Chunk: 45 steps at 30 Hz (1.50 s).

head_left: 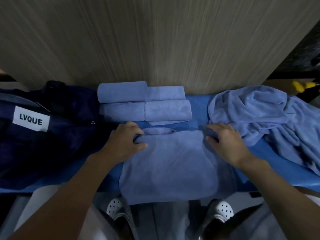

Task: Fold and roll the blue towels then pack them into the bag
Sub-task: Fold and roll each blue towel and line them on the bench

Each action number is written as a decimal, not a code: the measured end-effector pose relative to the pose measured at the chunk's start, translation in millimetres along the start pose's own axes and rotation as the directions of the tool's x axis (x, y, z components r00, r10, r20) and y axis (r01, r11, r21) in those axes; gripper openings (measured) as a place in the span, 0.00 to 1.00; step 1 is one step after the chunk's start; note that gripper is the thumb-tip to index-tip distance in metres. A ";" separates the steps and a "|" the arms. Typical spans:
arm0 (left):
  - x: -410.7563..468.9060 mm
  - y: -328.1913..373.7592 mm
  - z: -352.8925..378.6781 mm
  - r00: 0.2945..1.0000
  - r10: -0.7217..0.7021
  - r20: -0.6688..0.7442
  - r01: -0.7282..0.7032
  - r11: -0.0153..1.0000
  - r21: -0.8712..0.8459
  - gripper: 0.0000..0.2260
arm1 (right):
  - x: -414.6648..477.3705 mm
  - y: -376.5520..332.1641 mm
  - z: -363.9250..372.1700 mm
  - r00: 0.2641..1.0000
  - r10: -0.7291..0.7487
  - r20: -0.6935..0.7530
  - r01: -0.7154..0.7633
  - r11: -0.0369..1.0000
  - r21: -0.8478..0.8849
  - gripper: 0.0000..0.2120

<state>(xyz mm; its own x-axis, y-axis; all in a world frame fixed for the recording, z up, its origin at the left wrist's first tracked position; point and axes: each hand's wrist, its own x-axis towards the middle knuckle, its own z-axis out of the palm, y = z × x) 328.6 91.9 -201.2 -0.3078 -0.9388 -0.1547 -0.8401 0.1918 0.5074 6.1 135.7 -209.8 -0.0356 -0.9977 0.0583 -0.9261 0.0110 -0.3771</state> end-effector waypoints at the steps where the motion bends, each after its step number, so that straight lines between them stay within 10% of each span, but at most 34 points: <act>1: 1.7 -0.3 0.1 1.000 -0.013 0.021 0.012 1.000 0.025 0.20 | 3.3 1.0 0.5 1.000 0.005 0.007 -0.005 1.000 -0.024 0.16; 6: 7.2 -0.8 0.5 1.000 0.001 0.004 -0.001 0.999 0.039 0.11 | 12.3 3.9 -0.2 1.000 0.001 0.026 0.000 1.000 -0.022 0.03; 13: 6.3 0.7 1.2 0.998 0.061 -0.030 -0.062 0.996 -0.063 0.14 | 10.3 7.1 -4.2 0.999 -0.034 0.026 0.031 0.992 0.122 0.18; 30: -0.9 12.2 -10.3 0.979 0.085 -0.186 -0.129 0.962 -0.240 0.09 | 6.5 4.0 -24.2 0.977 0.171 0.128 -0.203 0.926 0.318 0.15; 45: -5.3 13.9 -16.1 0.965 0.085 -0.248 -0.177 0.908 -0.380 0.08 | 0.3 4.5 -28.6 0.983 0.167 0.077 -0.170 0.671 0.722 0.04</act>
<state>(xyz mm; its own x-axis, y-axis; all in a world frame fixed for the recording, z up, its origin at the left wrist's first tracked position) 325.8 95.0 -179.6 -0.2573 -0.9607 0.1038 -0.5387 0.2318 0.8100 -8.8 137.3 -185.1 -0.1608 -0.9840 -0.0764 -0.3437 0.1284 -0.9302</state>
